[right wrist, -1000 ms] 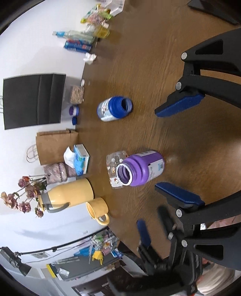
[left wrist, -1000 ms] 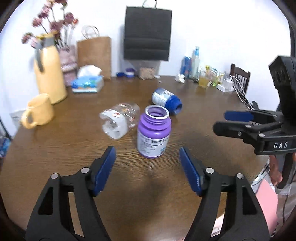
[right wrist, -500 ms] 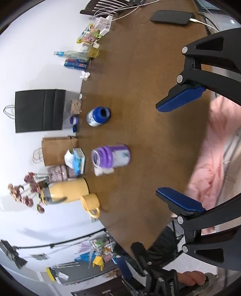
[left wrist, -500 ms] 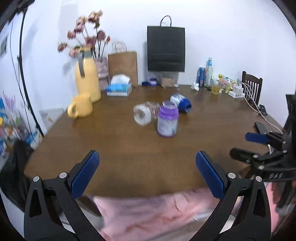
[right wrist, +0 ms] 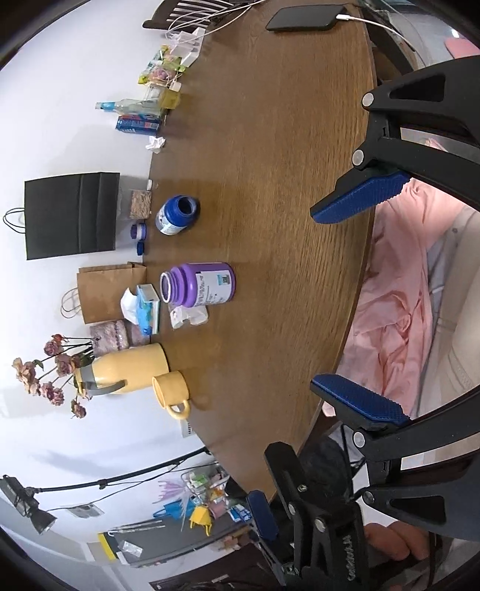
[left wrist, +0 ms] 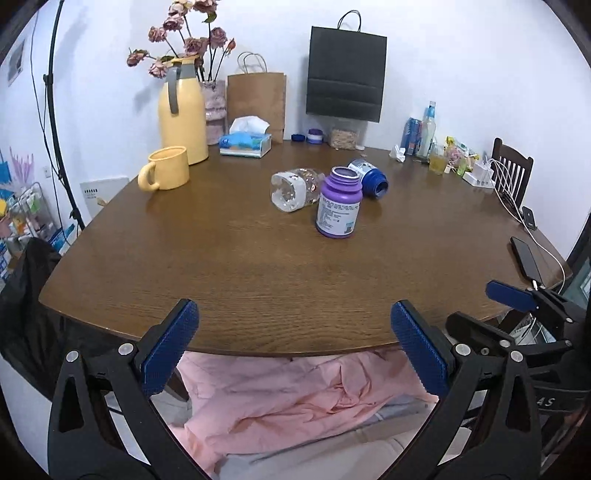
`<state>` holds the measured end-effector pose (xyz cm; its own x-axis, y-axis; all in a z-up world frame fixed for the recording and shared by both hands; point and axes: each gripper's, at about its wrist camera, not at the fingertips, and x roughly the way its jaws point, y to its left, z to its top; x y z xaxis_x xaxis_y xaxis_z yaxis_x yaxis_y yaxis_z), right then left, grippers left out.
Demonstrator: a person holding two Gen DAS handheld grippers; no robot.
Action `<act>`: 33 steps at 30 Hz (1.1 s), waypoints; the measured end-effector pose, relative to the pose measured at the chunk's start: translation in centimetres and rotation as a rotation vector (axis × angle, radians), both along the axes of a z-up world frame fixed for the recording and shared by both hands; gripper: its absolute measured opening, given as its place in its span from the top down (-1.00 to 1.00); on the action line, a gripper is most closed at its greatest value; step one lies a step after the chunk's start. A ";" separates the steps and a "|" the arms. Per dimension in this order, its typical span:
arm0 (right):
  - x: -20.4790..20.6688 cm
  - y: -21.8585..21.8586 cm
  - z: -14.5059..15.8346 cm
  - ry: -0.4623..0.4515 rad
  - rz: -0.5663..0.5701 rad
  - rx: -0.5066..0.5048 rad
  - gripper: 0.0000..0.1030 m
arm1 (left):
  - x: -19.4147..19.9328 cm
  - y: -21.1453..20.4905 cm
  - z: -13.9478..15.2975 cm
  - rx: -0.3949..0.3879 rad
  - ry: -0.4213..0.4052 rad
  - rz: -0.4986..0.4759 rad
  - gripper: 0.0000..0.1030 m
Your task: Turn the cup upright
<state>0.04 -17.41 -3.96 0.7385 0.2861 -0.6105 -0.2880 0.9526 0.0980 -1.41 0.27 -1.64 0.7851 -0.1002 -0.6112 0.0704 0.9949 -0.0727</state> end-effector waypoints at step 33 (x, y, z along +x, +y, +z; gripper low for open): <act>0.6 -1.5 0.6 0.001 -0.070 -0.007 -0.70 | 0.3 0.2 -0.3 0.014 0.026 0.020 -1.00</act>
